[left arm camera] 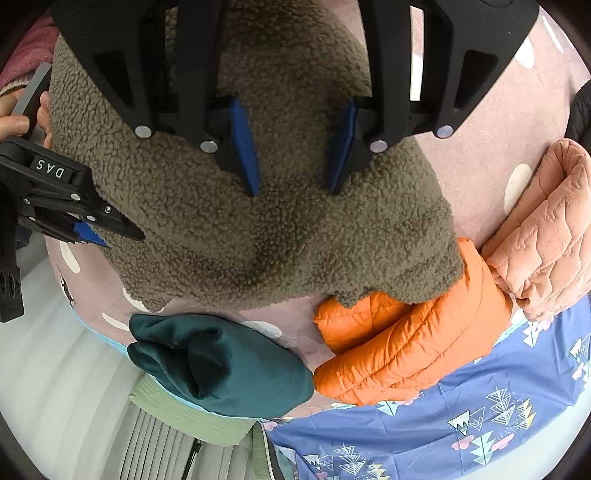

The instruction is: Fold large clothes

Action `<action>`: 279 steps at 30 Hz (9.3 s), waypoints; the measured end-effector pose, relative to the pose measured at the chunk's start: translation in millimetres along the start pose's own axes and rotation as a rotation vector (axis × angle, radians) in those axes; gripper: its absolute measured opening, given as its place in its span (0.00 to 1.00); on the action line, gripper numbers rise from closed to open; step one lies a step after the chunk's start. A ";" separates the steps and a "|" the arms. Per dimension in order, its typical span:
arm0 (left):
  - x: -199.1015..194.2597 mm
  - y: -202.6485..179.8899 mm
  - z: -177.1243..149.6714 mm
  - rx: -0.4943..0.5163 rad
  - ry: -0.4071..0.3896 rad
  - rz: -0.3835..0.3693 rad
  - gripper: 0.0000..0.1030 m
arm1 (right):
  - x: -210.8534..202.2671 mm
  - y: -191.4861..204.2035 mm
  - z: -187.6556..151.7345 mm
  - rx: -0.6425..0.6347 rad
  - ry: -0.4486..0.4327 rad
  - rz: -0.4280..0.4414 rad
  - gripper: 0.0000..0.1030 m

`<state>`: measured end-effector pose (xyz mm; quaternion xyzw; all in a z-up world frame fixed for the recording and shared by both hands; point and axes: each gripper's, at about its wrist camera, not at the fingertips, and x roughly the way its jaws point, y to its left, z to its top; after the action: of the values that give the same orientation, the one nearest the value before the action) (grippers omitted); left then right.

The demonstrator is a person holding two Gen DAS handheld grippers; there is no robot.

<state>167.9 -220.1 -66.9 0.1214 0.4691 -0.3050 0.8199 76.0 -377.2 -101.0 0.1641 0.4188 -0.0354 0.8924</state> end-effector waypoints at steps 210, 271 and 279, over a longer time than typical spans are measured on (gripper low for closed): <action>-257.0 663.2 -310.3 -0.793 -0.198 0.902 0.55 | 209.9 706.8 -55.1 -0.636 0.202 0.477 0.53; -327.7 167.3 -338.4 -0.709 -0.382 0.820 0.98 | -112.1 410.8 -135.3 -0.698 -0.292 0.341 0.92; -323.2 154.4 -331.8 -0.695 -0.381 0.809 0.98 | -115.1 393.6 -130.7 -0.652 -0.299 0.335 0.93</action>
<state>-88.7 186.8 16.1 -0.0425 0.3019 0.1895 0.9334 -15.7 27.8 12.0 -0.0687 0.2410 0.2219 0.9423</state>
